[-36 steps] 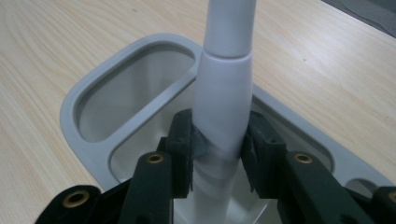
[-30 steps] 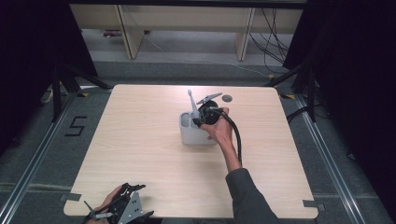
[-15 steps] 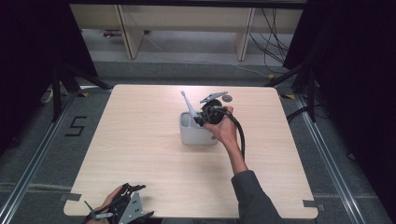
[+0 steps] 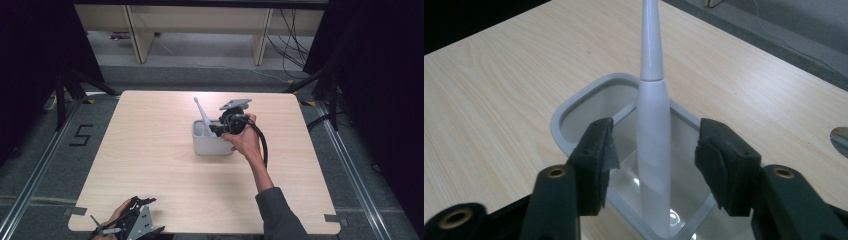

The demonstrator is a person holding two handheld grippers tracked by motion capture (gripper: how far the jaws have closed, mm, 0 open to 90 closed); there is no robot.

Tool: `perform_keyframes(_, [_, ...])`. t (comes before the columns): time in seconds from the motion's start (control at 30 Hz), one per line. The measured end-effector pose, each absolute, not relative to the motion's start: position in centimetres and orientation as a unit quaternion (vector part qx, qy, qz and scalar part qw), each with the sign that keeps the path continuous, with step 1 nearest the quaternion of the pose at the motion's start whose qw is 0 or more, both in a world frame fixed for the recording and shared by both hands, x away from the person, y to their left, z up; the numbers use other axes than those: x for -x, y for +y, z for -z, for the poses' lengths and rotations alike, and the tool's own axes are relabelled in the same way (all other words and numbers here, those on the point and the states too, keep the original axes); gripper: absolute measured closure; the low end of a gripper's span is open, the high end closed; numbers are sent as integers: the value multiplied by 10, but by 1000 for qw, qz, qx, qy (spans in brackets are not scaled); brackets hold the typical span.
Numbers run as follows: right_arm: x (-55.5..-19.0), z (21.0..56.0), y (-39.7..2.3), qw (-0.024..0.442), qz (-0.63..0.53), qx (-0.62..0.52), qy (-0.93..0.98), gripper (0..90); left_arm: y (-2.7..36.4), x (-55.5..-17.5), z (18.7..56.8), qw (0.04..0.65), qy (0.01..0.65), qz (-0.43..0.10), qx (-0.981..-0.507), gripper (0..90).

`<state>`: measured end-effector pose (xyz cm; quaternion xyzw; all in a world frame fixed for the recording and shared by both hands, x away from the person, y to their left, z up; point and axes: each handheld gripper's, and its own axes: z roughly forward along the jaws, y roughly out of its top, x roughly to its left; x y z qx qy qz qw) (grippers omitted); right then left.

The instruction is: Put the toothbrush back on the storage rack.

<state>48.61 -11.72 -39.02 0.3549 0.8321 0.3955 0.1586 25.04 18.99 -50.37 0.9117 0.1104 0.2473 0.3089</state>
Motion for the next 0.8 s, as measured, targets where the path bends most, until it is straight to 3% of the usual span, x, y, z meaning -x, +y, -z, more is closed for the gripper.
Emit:
perform_keyframes(0.3, [-479,384,-123,167,-404,-356,826,371,190,-250,504,309,110,-247,-912,155])
perform_keyframes(0.8, [-460,384,-138,160,-414,-355,823,334,190,-251,504,310,111,-252,-910,155])
